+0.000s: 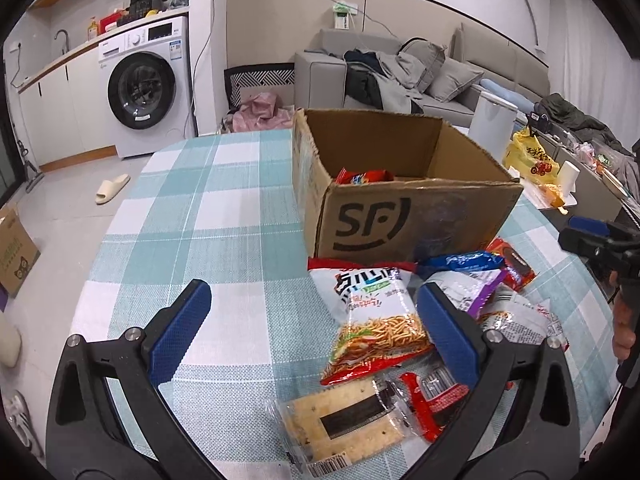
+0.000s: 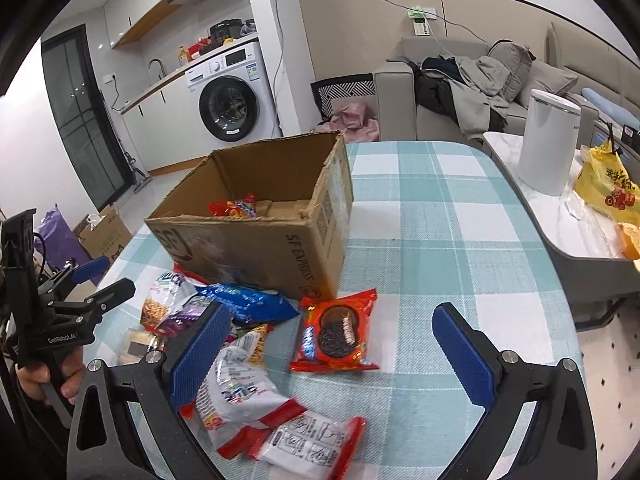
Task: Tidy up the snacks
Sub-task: 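Withdraw both tools and move toward the Oreo pack and noodle bag, then grasp the noodle-snack bag with the left tool while the right tool grasps the red Oreo pack, then carry both packs into the box and open both tools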
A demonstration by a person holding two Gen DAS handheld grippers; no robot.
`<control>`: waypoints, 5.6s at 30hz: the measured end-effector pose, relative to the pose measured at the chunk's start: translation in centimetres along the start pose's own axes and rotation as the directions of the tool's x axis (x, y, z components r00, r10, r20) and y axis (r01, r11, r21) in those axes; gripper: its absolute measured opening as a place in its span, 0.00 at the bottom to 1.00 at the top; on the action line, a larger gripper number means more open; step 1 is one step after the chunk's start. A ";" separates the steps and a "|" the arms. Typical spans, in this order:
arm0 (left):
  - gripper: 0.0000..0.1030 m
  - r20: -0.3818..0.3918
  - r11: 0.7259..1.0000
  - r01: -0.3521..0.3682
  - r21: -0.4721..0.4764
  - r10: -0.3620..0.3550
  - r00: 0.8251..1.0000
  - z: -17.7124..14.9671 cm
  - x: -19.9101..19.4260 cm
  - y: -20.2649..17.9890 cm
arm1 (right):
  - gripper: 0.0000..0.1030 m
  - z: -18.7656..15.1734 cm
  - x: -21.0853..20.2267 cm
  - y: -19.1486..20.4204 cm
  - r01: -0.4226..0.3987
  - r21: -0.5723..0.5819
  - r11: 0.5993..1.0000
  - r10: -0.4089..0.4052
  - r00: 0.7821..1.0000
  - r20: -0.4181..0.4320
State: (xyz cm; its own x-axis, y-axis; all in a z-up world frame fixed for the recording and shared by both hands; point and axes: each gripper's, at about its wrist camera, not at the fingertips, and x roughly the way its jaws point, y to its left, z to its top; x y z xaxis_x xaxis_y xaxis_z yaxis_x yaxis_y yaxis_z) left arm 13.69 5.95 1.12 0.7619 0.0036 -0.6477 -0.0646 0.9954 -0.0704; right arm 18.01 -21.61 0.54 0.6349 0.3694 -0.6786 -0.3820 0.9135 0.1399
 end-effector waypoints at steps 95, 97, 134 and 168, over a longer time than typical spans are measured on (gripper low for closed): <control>0.40 -0.102 0.977 0.210 0.039 -0.205 0.973 0.4 2.7 -1.7 | 0.44 -1.0 3.6 -1.1 -0.027 -0.018 0.999 0.026 0.997 -0.072; 0.40 -0.091 0.976 0.212 0.042 -0.208 0.974 0.7 2.1 -1.9 | 0.44 -0.9 3.3 -0.9 -0.030 -0.020 0.999 0.029 0.998 -0.064; 0.40 0.089 0.984 0.173 0.043 -0.176 0.980 6.2 -3.7 -3.7 | 0.44 3.4 -0.5 2.6 -0.142 -0.016 0.990 0.143 0.983 0.114; 0.40 0.070 0.991 0.129 0.040 -0.131 0.989 10.5 4.1 -4.2 | 0.44 8.1 5.4 3.8 -0.176 0.068 0.982 0.172 0.983 0.060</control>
State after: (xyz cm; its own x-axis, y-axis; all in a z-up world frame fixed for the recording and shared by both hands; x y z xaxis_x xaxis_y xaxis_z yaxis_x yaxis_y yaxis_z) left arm 23.83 2.74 6.69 0.8068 -0.1203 -0.5785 0.0598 0.9906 -0.1228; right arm 25.41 -14.81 3.23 0.5991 0.5307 -0.5996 -0.4416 0.8436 0.3055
